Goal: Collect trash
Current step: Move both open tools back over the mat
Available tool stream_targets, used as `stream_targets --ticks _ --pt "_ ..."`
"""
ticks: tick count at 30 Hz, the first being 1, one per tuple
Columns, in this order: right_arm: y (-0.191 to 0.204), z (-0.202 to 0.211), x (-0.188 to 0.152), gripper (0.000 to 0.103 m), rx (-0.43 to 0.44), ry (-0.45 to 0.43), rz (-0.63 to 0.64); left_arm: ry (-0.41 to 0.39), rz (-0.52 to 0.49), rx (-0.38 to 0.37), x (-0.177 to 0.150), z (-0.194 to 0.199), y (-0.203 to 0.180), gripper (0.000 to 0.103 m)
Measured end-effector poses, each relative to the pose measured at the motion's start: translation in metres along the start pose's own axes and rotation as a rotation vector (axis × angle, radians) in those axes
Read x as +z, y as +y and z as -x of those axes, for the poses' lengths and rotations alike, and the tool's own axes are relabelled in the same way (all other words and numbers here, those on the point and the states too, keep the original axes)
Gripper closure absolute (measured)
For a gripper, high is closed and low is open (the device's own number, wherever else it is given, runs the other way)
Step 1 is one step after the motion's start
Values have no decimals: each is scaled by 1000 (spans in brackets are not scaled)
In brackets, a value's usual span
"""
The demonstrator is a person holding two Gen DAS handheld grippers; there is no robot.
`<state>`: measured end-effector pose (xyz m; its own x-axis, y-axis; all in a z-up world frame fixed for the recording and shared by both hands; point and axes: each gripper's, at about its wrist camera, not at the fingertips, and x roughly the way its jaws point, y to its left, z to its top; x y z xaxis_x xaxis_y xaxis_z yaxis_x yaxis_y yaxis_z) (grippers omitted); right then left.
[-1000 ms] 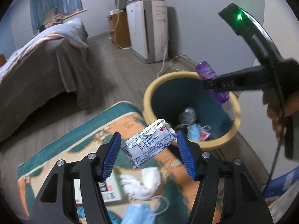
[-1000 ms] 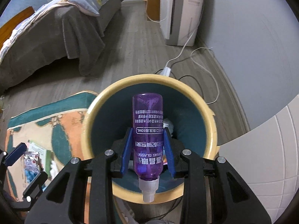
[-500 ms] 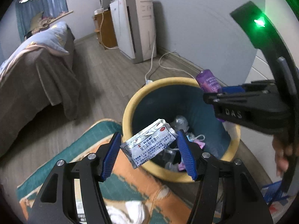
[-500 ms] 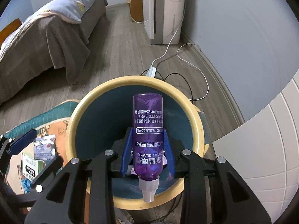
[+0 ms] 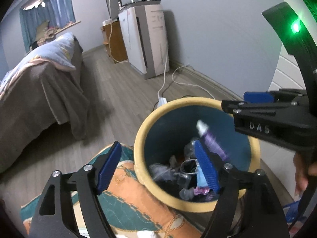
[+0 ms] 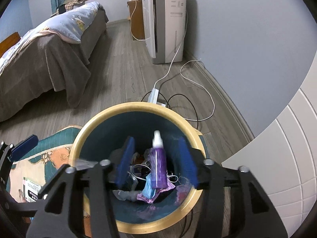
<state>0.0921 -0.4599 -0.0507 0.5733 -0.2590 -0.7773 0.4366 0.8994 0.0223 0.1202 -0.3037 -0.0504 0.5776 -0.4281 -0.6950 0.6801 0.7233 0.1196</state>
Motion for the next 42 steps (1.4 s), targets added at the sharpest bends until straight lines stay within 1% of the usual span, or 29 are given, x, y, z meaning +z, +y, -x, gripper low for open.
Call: stream_targets --ticks 1,3,4,7,8,9,13,17,24,27,29,30,32,36,39,42 --pt "1 1 0 51 -4 -2 2 2 5 5 -2 2 2 21" --pt "3 3 0 37 -3 0 -4 -2 29 10 -5 9 8 14" --pt "4 6 1 34 4 -1 -8 -5 40 13 -6 13 10 13" --pt "10 18 1 20 15 -21 1 -13 65 24 -9 30 19 11" --pt "12 23 1 12 15 -30 7 -14 72 34 -11 39 23 11" --pt "16 30 1 7 18 -44 14 -19 77 40 -13 49 27 10" --pt "30 54 -4 6 26 -67 36 -37 103 71 -21 88 43 8" --pt "43 78 -14 6 60 -62 26 -27 170 96 -33 125 65 7" --pt "73 104 -39 6 85 -39 53 -43 304 203 -72 196 101 5" --pt "87 110 -52 6 119 -20 42 -43 351 251 -86 216 111 5" --pt "96 112 -60 6 131 -6 47 -50 384 262 -99 228 118 5" --pt "102 112 -64 6 138 2 57 -53 392 263 -105 232 120 5" --pt "112 113 -70 6 149 10 87 -49 375 273 -118 236 124 5" --pt "133 114 -87 6 144 2 152 -44 374 274 -140 233 136 5" --pt "148 108 -103 6 157 28 197 6 383 294 -151 222 144 5" --pt "157 103 -112 6 146 41 224 33 380 315 -160 216 154 5"
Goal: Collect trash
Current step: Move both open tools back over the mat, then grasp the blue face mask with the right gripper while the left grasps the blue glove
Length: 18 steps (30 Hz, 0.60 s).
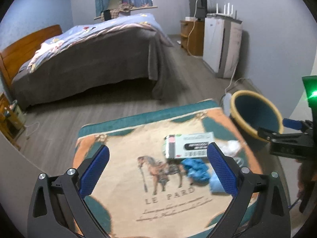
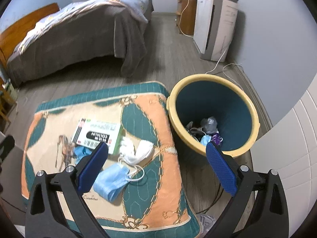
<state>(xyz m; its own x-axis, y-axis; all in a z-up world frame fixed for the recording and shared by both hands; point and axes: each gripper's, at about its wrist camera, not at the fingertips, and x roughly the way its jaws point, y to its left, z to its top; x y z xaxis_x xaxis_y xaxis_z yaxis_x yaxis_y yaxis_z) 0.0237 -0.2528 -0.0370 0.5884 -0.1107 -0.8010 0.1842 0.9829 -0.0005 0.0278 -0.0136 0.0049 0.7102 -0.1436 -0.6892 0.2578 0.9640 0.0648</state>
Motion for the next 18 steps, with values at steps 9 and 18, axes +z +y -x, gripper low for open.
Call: stream_targets --ticks 9,18 --pt "25 -26 -33 6 -7 88 23 22 28 -4 -8 -6 25 5" --pt "70 -50 -59 6 27 161 106 47 65 -22 -12 -10 36 5"
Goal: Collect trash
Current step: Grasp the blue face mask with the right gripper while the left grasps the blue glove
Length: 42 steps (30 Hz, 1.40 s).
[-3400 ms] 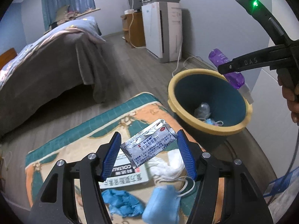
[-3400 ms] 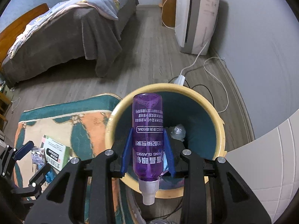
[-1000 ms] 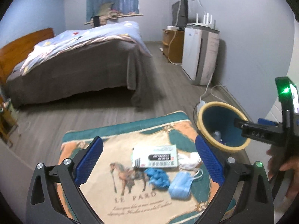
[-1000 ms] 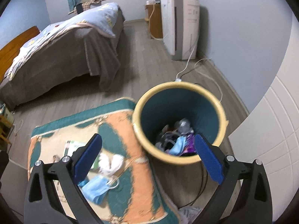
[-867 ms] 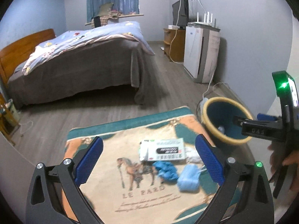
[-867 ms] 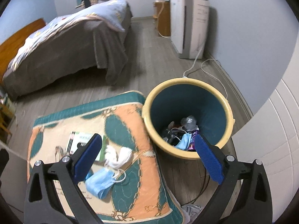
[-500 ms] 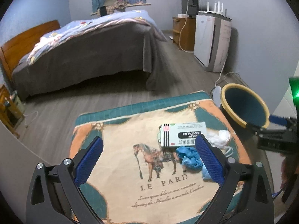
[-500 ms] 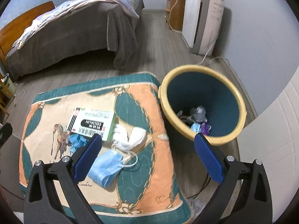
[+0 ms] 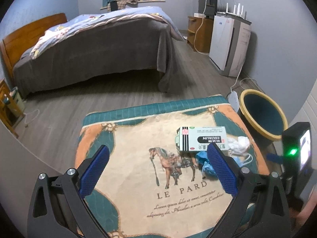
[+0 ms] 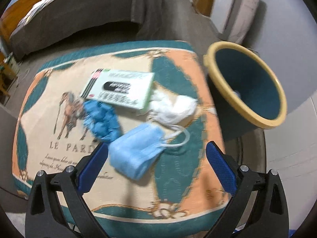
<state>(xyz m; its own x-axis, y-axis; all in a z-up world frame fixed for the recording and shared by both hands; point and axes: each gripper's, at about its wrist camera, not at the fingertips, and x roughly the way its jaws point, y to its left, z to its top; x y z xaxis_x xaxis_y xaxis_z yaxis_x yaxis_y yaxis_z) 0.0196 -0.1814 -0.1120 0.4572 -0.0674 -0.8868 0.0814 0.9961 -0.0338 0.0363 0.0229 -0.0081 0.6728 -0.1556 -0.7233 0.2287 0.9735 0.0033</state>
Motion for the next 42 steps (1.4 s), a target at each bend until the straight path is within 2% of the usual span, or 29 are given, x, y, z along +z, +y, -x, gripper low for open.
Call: stream_targets --ticks 4,7,8,9,11,12,14,18,20,23,26,28,31,35,39,42 --pt "17 -9 -2 12 24 20 77 16 -9 1 -2 -3 -2 5" --pt "23 -18 -4 27 47 54 115 21 -13 5 -2 -5 -4 5" --pt "25 -22 -5 37 54 70 122 22 -13 6 -2 -6 -5 5" --pt "26 -27 -6 53 61 92 129 24 -14 7 -2 -7 -6 5" --pt "26 -33 -7 70 72 123 134 29 -22 8 -2 -9 -9 5" --pt "25 -34 -7 76 76 125 132 32 -33 7 -3 -11 -11 5" --pt "21 -29 -3 80 99 115 119 38 -52 5 -4 -13 -15 5" --pt "7 -9 11 81 140 123 78 35 -64 5 -2 -15 -21 5" --pt "5 9 27 81 124 114 147 46 -35 -19 1 -20 -22 5" --pt "-4 40 51 81 114 41 211 55 -38 -34 2 -28 -28 5" --pt "-18 57 67 81 126 -42 222 70 -74 -44 -3 -39 -40 5" --pt "-31 58 70 81 160 -79 173 96 -97 -9 -10 -52 -49 5" --pt "-49 56 77 81 200 -76 84 127 -105 -23 -18 -66 -58 5" --pt "-60 56 82 81 200 -91 45 157 -120 -52 -28 -84 -75 5" --pt "-70 49 82 81 205 -66 7 154 -128 -18 -41 -101 -92 7" --pt "-71 47 80 81 205 -61 12 157 -150 -18 -46 -107 -102 8"
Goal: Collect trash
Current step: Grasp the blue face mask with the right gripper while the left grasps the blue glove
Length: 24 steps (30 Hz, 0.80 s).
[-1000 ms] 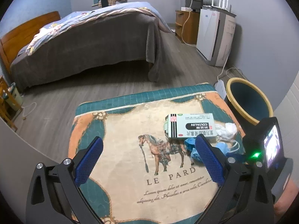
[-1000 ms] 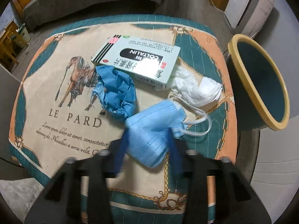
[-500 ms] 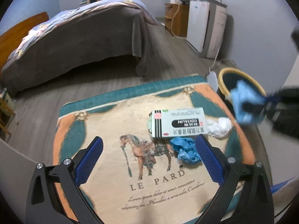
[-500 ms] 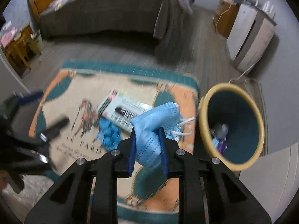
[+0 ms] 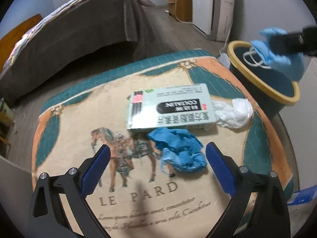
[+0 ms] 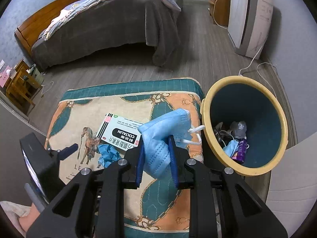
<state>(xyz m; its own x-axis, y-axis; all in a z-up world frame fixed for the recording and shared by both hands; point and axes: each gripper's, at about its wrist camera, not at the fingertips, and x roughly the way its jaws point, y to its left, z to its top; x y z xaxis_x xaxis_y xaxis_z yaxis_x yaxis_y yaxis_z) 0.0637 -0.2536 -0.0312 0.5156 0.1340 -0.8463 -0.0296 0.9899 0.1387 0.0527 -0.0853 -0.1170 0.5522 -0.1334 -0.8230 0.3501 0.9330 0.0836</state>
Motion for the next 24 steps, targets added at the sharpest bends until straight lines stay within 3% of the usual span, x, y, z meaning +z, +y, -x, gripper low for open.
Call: stream_targets --ticks 2,13,16,18,20,24 --pt "-2 -1 1 81 -3 -2 4 3 -5 -3 -1 -3 -4 9" --pt "-15 -10 2 81 -10 18 -7 45 -30 -33 3 -19 -14 36" --pt "-15 -10 1 81 -12 19 -6 59 -36 -55 3 -21 -18 50" --pt "-16 -10 1 81 -14 19 -7 63 -41 -70 3 -21 -20 68" --pt "-17 -9 1 81 -16 16 -11 50 -46 -72 4 -18 -20 76" --pt "-21 -4 3 81 -20 -4 -24 -75 -3 -110 14 10 -14 77"
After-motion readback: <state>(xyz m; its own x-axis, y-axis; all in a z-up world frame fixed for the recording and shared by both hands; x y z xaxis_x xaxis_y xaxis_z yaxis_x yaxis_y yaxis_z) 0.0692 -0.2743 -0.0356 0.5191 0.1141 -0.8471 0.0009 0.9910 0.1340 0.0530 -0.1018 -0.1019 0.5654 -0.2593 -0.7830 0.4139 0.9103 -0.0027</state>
